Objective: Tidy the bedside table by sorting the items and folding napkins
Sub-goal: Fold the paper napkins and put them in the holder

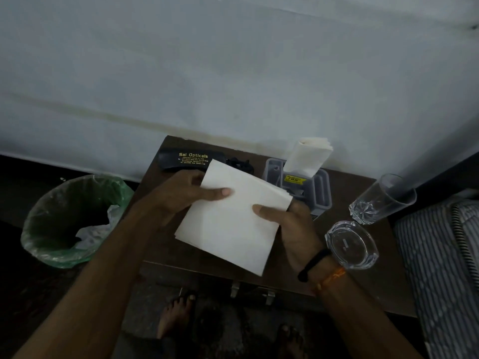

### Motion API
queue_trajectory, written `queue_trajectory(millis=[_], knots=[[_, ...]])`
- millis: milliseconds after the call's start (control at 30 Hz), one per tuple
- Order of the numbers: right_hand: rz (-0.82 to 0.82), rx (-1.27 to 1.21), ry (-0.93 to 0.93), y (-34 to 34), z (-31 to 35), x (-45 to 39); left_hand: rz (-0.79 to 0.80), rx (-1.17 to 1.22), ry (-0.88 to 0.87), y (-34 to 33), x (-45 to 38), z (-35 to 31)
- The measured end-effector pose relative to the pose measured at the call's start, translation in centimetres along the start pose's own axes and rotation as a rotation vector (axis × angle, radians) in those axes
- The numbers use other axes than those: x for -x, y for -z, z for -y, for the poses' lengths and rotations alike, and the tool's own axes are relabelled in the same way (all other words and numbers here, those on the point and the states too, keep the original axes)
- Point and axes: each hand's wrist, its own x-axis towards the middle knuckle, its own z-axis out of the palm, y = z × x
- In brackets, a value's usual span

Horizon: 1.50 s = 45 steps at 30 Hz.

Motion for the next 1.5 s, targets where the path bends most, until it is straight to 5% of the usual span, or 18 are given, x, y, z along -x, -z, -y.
queue_trajectory(millis=[267, 433, 667, 767, 1067, 1200, 1500], knots=[[-0.113, -0.3, -0.038, -1.3, 0.5, 0.8, 0.091, 0.336, -0.049, -2.1, 0.4, -0.8], [-0.168, -0.315, 0.005, -1.6, 0.8, 1.0, 0.072, 0.323, -0.084, -4.0, 0.9, -1.6], [0.076, -0.268, -0.064, 0.7, 1.9, 0.9, 0.023, 0.362, -0.145, -4.3, 1.4, -2.2], [0.047, -0.195, -0.004, 1.4, 2.0, 0.9, 0.057, 0.399, -0.192, -4.5, 1.4, -2.2], [-0.07, 0.108, 0.299, 3.3, 0.6, 1.3, 0.079, 0.158, -0.411, -6.9, 2.4, -1.7], [-0.029, 0.008, 0.274, 4.0, -0.1, 1.8, -0.053, 0.139, -0.292, -7.9, 2.5, -0.9], [-0.048, 0.037, 0.228, 4.9, -2.2, 1.8, -0.085, 0.035, -0.197, -8.9, 2.6, 0.4]])
